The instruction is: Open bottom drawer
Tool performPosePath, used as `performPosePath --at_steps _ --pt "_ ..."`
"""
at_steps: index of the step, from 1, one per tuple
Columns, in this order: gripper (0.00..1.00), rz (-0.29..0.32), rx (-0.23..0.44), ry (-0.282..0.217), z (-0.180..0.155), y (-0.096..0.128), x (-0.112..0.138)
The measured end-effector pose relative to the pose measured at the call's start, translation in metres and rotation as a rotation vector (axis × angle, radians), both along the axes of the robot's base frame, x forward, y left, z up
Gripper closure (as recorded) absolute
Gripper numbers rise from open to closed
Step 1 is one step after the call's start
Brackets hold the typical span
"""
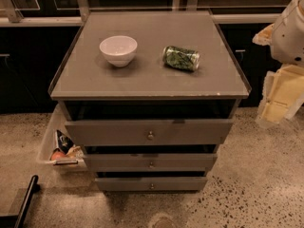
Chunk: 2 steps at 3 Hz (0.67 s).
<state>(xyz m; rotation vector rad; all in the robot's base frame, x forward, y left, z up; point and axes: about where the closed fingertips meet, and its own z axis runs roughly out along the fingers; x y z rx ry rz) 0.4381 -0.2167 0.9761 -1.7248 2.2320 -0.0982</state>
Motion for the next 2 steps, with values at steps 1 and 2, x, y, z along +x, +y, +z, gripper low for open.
performPosePath --at_steps 1,2 --pt "0.00 0.000 0.000 0.000 0.0000 0.0000 0.0000" --pt "0.00 -0.008 0.009 0.007 -0.0086 -0.0056 -0.0014"
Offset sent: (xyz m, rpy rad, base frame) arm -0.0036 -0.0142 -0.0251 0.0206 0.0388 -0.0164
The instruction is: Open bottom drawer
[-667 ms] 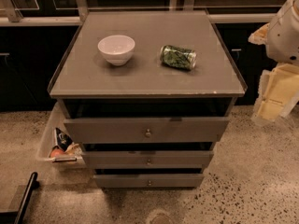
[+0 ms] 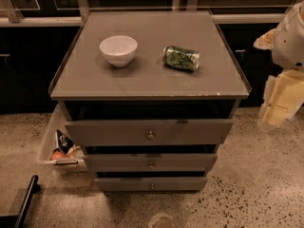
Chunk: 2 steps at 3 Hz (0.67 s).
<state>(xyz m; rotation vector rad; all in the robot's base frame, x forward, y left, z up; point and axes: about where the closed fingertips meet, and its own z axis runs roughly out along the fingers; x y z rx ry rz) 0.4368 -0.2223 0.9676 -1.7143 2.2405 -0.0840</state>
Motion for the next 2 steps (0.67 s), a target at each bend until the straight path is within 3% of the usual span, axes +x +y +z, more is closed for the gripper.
performPosePath --at_steps 2 --pt "0.00 0.018 0.011 0.094 -0.083 -0.008 -0.023"
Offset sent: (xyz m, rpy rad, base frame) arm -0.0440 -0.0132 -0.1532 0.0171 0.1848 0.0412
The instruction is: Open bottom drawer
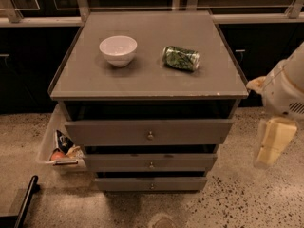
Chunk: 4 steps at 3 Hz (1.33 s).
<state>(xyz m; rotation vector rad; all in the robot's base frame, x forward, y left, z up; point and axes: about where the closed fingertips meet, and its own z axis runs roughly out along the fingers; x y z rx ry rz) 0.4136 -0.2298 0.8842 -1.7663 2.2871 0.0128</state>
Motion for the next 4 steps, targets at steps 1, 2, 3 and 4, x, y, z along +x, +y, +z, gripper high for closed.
performPosePath --at_steps 1,2,3,4 --pt "0.00 0.031 0.011 0.010 -0.040 0.000 -0.017" --pt "0.00 0.081 0.032 0.002 -0.083 0.002 -0.027" --pt "0.00 0.133 0.030 -0.010 -0.092 0.000 -0.035" --pt "0.00 0.135 0.037 -0.002 -0.099 0.002 -0.034"
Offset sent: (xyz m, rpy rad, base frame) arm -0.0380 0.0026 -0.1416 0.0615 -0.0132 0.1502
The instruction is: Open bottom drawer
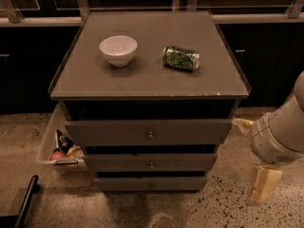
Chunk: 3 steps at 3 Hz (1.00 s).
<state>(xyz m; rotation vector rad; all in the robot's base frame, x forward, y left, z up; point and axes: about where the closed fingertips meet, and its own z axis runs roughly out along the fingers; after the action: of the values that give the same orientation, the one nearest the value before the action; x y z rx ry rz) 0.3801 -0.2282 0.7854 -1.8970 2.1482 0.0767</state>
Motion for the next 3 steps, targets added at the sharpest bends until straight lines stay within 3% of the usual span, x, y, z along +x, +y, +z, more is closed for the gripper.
performPosePath --at_steps 2,3 --pt "0.00 0.017 0.088 -0.008 -0.074 0.000 0.023" --pt "0.00 0.056 0.150 -0.040 -0.108 0.006 0.033"
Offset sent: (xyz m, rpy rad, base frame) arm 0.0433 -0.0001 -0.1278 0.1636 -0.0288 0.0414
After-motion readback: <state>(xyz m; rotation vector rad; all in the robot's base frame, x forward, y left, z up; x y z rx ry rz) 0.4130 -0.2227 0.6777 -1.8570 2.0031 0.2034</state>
